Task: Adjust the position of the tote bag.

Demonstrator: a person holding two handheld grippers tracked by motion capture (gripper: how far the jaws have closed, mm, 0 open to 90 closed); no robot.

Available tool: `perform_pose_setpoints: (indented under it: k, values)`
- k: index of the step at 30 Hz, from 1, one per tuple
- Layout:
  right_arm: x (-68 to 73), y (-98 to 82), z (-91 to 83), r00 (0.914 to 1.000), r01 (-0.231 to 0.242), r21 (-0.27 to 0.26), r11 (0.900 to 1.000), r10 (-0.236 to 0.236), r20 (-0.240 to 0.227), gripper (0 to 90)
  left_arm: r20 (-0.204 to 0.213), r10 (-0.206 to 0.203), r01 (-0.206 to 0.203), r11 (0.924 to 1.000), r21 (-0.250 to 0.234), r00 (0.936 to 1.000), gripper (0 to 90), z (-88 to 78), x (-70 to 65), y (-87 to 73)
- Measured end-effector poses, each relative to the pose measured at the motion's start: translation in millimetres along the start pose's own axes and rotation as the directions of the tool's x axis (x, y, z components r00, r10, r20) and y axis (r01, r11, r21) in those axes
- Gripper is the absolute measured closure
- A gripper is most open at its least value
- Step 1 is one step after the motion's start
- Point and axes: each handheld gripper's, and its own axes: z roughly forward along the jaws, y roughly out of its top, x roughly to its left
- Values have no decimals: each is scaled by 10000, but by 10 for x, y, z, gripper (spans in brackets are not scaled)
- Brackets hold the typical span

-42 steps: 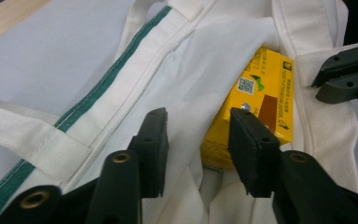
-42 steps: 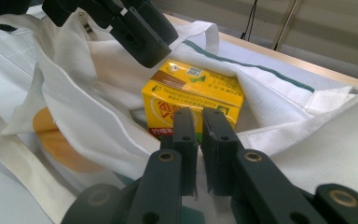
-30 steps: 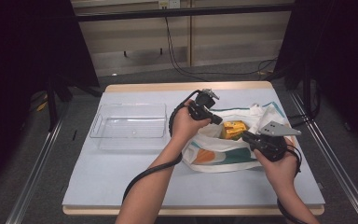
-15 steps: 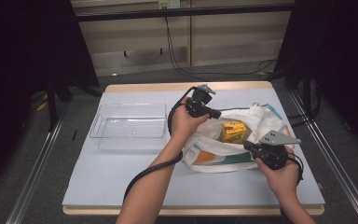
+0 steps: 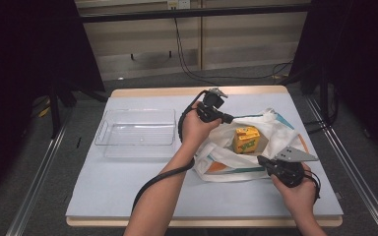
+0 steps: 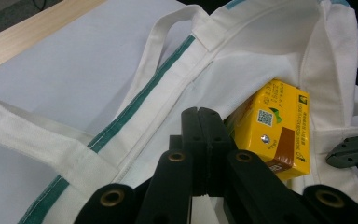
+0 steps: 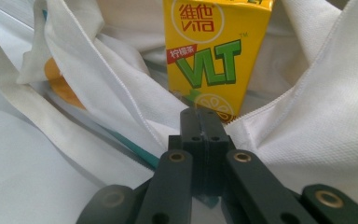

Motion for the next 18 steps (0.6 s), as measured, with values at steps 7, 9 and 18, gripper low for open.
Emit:
perform_pose_setpoints:
  k: [7,9,18]
  values:
    - [-1,-10,12,10000,-50,44,10000,50,-19,900,-100,-196,195,9998,-109,9998,900,44,47,-2]
    - [-6,-19,17,10000,14,45,10000,-14,-25,900,-133,-249,247,9996,-103,9996,900,64,68,-3]
    - [-19,-49,27,9999,-106,21,9999,106,-103,900,-260,-360,357,9993,-111,9990,900,144,124,-15]
